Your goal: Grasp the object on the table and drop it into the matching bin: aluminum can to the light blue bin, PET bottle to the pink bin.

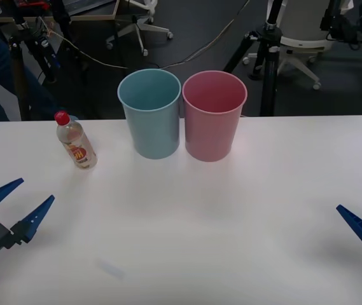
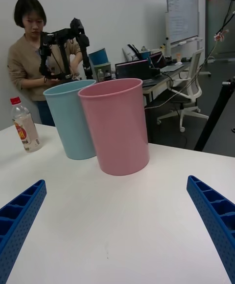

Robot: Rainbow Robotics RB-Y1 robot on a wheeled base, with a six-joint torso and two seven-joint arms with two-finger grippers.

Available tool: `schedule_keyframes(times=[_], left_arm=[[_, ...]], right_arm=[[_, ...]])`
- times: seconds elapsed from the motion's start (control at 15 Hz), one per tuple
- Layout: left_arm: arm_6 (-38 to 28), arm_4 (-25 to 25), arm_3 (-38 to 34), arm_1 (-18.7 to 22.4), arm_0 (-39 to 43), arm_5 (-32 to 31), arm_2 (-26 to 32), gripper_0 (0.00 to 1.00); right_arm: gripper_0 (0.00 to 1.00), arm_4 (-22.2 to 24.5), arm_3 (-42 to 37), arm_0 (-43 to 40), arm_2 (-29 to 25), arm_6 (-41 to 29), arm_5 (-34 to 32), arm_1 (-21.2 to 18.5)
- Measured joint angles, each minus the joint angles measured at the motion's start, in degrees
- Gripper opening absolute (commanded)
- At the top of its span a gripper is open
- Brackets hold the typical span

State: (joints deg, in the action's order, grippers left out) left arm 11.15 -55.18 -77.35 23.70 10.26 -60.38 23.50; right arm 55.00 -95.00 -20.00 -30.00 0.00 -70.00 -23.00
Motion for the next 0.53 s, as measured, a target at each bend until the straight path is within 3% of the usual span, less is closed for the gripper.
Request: schedule_keyframes(times=[0.53], left_arm=[[6.61,-0.08,19.05,0.02,-14.50,1.48,-0.66,1.00]], right_arm=[[1.00,0.00,0.00,0.00,0.00,0.00,0.00,0.00]])
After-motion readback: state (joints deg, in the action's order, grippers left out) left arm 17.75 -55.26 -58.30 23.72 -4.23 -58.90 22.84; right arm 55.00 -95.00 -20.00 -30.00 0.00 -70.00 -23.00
